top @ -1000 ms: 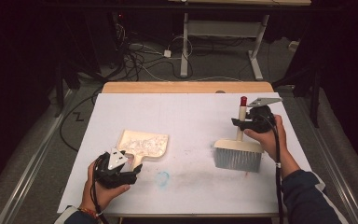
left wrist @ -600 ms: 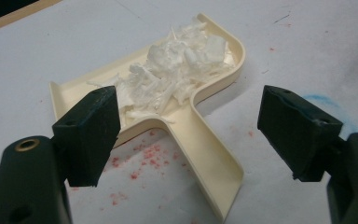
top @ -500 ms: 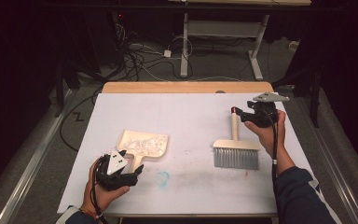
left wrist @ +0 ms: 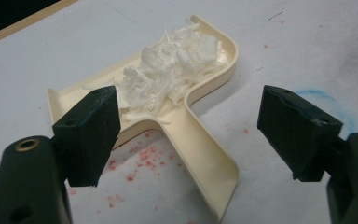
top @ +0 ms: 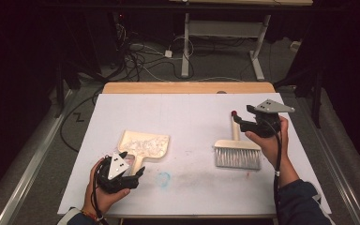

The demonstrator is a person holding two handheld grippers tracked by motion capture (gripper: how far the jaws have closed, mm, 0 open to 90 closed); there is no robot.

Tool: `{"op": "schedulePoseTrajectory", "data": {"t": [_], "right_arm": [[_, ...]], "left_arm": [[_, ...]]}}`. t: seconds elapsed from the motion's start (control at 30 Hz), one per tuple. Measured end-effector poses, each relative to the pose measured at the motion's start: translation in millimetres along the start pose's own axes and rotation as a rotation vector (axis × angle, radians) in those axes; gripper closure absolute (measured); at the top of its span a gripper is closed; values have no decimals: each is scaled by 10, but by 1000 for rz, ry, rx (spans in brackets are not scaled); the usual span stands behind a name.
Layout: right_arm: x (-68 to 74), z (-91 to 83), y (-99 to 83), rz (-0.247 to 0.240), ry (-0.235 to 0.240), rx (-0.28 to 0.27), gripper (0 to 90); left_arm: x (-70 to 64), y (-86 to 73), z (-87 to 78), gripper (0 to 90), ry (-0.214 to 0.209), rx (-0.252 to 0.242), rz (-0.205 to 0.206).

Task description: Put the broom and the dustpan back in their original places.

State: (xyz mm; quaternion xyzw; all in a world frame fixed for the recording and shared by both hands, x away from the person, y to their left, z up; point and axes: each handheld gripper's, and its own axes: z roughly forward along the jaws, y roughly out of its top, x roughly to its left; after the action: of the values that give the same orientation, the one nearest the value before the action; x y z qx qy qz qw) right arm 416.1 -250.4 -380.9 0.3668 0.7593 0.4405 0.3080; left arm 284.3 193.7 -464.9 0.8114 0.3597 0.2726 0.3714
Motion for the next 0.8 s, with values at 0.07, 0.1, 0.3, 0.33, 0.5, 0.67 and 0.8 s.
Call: {"op": "schedulePoseTrajectory", "data": {"t": [0.07, 0.1, 0.3, 0.33, 0.5, 0.67, 0.8], "right_arm": [[38, -44, 8, -7, 3, -22, 360], [49, -58, 8, -14, 5, -29, 350], [111, -139, 9, 1, 30, -42, 328], [124, -153, 11, -7, 26, -47, 323], [166, -215, 19, -12, 18, -70, 307], [218, -289, 24, -37, 39, -81, 269], [239, -338, 16, -55, 36, -85, 259]], "left_arm": [[-3, -12, 4, 208, -4, -3, 9], [-7, -17, 10, 208, -2, 0, 10], [-30, -34, 48, 208, -9, 20, 24], [-32, -32, 49, 207, -6, 23, 28], [-36, -31, 38, 207, -8, 10, 28], [-41, -34, 53, 206, -13, 16, 30], [-55, -32, 54, 206, -14, 21, 37]]}}
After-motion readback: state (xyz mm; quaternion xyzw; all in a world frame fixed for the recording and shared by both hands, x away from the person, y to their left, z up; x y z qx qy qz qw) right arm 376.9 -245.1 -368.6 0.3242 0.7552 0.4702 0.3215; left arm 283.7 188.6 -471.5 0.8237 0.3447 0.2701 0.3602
